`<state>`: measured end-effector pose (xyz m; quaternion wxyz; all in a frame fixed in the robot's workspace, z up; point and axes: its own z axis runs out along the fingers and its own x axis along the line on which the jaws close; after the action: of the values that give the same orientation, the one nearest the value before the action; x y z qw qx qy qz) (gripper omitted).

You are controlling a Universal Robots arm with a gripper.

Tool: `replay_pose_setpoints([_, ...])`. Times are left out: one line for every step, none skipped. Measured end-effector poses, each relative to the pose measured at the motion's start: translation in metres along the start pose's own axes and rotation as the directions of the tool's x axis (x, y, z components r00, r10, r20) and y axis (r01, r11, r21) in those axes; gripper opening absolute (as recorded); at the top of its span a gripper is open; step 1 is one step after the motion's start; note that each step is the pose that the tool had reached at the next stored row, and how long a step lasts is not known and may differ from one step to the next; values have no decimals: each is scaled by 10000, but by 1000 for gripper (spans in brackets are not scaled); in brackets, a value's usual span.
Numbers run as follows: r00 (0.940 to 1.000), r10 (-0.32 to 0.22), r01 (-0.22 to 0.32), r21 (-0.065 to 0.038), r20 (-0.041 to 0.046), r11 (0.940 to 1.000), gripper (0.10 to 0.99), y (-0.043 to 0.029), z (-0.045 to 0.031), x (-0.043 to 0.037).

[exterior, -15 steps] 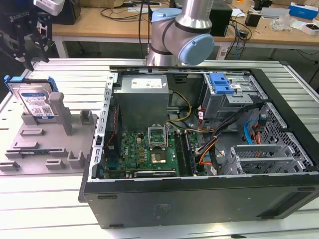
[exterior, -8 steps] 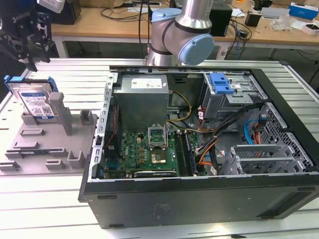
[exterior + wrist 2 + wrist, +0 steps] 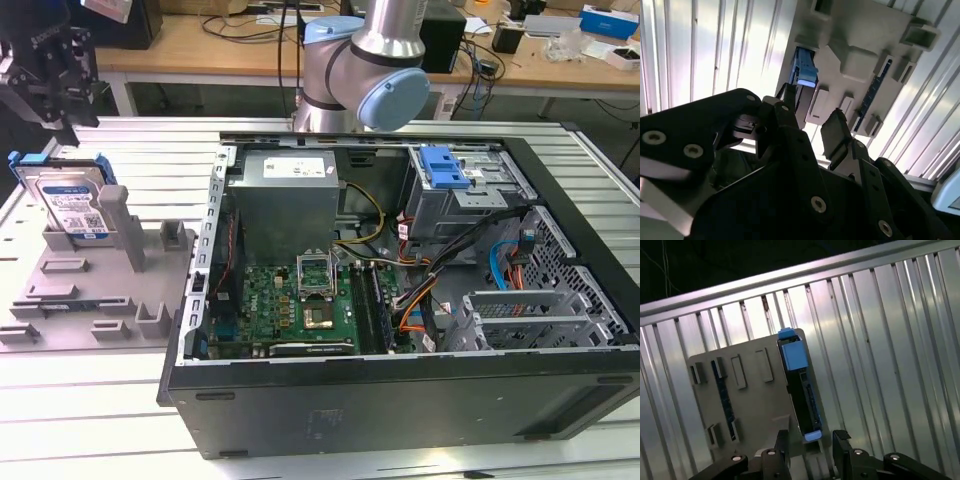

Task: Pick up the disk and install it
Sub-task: 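Pick up the disk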

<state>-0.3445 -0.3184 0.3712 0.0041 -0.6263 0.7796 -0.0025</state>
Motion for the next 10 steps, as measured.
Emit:
replay_pose_setpoints([9997,-239,239,0,-2,9997,482,0,3,0])
replay_pose_setpoints([9991,-424,424,0,-2,9991,482,0,5,0])
replay_pose_setpoints([9979,-646,646,2,2,9979,482,3,9,-7])
replay_pose_setpoints([9974,-725,725,3,-3,9974,482,5,10,-16])
replay_pose_setpoints([9963,-859,859,2,-16,9963,482,9,9,-37])
replay_pose_setpoints([9957,-925,925,3,-17,9957,482,10,9,-38])
replay_pose_setpoints([9957,-925,925,0,-17,9957,482,10,10,-38])
replay_pose_setpoints([9957,-925,925,-8,-19,9957,482,10,9,-38])
replay_pose_setpoints([9957,-925,925,-13,-19,9957,482,10,9,-39])
replay_pose_setpoints([9957,-923,923,-12,-18,9957,482,11,10,-42])
